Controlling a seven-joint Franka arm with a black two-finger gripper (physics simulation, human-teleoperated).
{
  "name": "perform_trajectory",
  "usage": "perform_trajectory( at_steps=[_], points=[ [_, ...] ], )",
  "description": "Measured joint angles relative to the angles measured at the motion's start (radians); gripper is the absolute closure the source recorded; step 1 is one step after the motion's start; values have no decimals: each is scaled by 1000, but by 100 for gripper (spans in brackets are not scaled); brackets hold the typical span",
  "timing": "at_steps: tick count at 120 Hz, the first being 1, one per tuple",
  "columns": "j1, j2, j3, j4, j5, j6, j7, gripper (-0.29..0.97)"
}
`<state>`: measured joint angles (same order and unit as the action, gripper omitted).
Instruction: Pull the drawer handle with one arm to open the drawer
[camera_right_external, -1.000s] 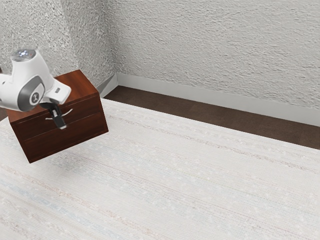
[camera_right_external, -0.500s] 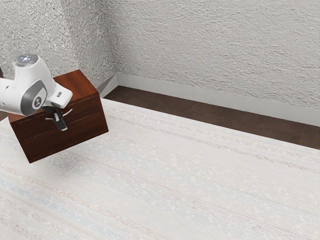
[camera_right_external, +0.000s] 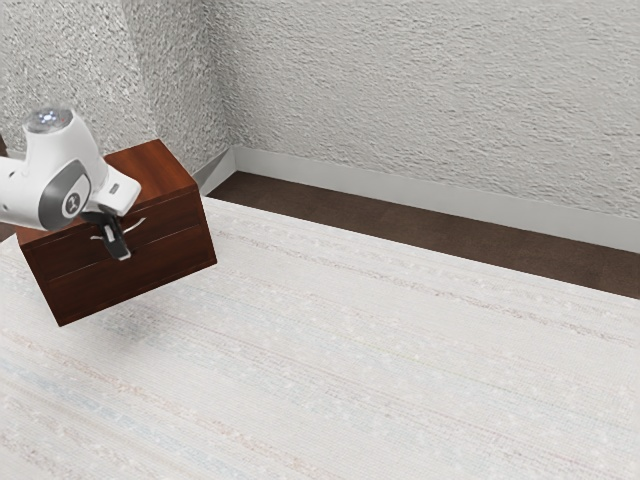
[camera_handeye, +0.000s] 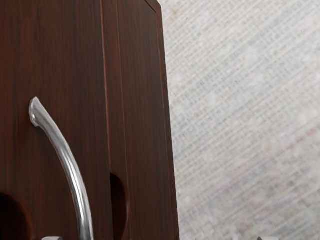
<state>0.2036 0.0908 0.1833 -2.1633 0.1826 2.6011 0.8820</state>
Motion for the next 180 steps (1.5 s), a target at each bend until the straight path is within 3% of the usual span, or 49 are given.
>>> perform_trajectory(
  at_steps=[30,47,107,180],
  points=[
    [0,8,0,0,-5,0,3,20],
    [2,8,0,0,-5,1,3,27],
    [-1,-1,-6,-3,-6,-16,-24,75],
    [-14,-65,-30,-59,3,-61,-85,79]
  ],
)
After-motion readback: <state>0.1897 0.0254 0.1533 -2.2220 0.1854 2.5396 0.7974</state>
